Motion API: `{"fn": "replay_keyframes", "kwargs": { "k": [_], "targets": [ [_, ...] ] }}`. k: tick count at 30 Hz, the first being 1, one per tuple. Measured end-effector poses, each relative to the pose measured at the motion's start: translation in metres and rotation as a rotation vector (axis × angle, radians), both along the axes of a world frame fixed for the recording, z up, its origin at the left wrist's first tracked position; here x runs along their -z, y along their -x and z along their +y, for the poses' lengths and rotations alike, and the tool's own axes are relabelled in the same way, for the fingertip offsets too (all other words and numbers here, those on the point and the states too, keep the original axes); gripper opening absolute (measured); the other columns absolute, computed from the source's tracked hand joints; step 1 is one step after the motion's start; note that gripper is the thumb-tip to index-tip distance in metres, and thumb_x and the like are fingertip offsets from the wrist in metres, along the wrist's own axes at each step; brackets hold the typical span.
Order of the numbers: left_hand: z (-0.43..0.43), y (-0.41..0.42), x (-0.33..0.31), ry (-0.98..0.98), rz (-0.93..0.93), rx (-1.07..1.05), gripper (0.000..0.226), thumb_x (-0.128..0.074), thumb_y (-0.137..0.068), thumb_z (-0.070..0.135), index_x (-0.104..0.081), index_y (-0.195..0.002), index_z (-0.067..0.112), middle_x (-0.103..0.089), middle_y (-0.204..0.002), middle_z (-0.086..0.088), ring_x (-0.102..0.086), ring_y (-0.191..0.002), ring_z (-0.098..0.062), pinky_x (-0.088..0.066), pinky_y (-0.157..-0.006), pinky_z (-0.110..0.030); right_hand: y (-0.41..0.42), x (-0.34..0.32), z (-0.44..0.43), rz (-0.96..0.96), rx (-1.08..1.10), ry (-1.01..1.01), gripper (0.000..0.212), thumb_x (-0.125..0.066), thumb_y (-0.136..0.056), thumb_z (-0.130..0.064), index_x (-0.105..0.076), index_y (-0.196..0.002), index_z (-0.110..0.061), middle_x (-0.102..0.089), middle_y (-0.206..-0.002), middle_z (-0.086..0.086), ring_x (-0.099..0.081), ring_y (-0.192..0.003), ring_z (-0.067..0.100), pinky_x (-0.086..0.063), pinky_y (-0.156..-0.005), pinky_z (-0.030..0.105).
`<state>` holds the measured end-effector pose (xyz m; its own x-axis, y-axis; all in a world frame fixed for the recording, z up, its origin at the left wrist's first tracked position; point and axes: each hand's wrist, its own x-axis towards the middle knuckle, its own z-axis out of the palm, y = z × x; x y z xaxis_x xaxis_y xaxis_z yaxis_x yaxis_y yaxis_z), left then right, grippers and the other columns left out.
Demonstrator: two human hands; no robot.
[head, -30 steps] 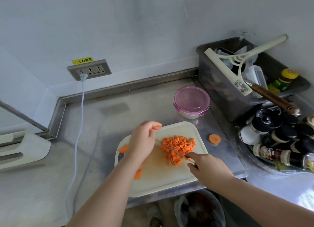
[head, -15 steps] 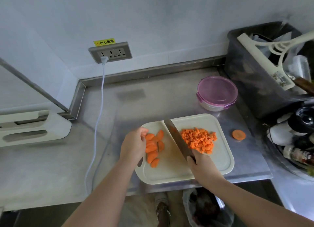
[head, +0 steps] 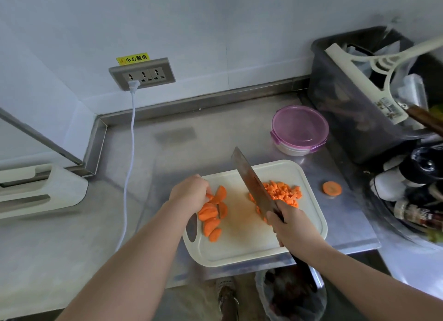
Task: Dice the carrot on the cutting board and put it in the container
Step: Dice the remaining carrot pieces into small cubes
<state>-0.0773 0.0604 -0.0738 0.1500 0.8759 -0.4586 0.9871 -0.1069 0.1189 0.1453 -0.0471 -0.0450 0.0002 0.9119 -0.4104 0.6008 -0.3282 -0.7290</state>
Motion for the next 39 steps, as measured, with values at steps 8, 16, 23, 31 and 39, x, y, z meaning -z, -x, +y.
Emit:
{"fn": "replay_keyframes", "kwargs": {
  "k": [8,16,23,31,39],
  "targets": [
    [-0.003,-0.002,0.000,0.081,-0.074,0.038,0.022,-0.059,-0.090,0.020,-0.064,-0.111,0.023,-0.065,-0.111,0.000,-0.061,-0.101,-0.019,-0.048,-0.090,-0.032,-0.004,-0.005,-0.004,0.007,-0.004,0.024,0.016,-0.043,-0.098,-0.018,-0.052,-0.085,-0.019,-0.054,-0.067,0.003,-0.048,-0.056,0.016,-0.042,-0.056,0.034],
    [-0.002,0.004,-0.016,0.055,-0.155,0.055,0.013,-0.068,-0.086,0.020,-0.061,-0.095,0.026,-0.065,-0.107,0.005,-0.060,-0.097,-0.017,-0.048,-0.086,-0.031,-0.005,-0.011,-0.006,0.021,-0.003,0.026,0.018,-0.043,-0.097,-0.016,-0.051,-0.081,-0.014,-0.051,-0.066,0.004,-0.045,-0.054,0.017,-0.041,-0.054,0.033],
    [-0.047,-0.048,-0.031,0.104,-0.086,0.419,0.012,-0.065,-0.085,0.019,-0.064,-0.096,0.023,-0.066,-0.101,0.004,-0.059,-0.090,-0.017,-0.046,-0.070,-0.029,-0.013,-0.015,-0.012,0.023,-0.010,0.041,0.020,-0.044,-0.097,-0.016,-0.049,-0.078,-0.017,-0.050,-0.066,0.004,-0.043,-0.053,0.016,-0.040,-0.054,0.032],
    [-0.062,-0.054,-0.018,0.033,-0.081,0.403,0.037,-0.063,-0.088,0.020,-0.055,-0.125,0.022,-0.048,-0.122,0.001,-0.055,-0.109,-0.025,-0.041,-0.076,-0.032,-0.016,-0.012,-0.021,0.004,-0.029,0.056,0.018,-0.044,-0.098,-0.019,-0.052,-0.082,-0.017,-0.053,-0.068,0.003,-0.046,-0.057,0.016,-0.043,-0.058,0.035],
    [-0.105,-0.070,-0.006,-0.081,-0.065,-0.026,0.064,-0.059,-0.085,0.055,-0.043,-0.133,0.016,-0.039,-0.139,-0.002,-0.051,-0.120,-0.021,-0.048,-0.093,-0.033,-0.020,-0.010,-0.023,-0.015,-0.047,0.079,0.020,-0.043,-0.099,-0.020,-0.050,-0.080,-0.017,-0.053,-0.069,0.003,-0.048,-0.057,0.017,-0.043,-0.057,0.030]
  ]
}}
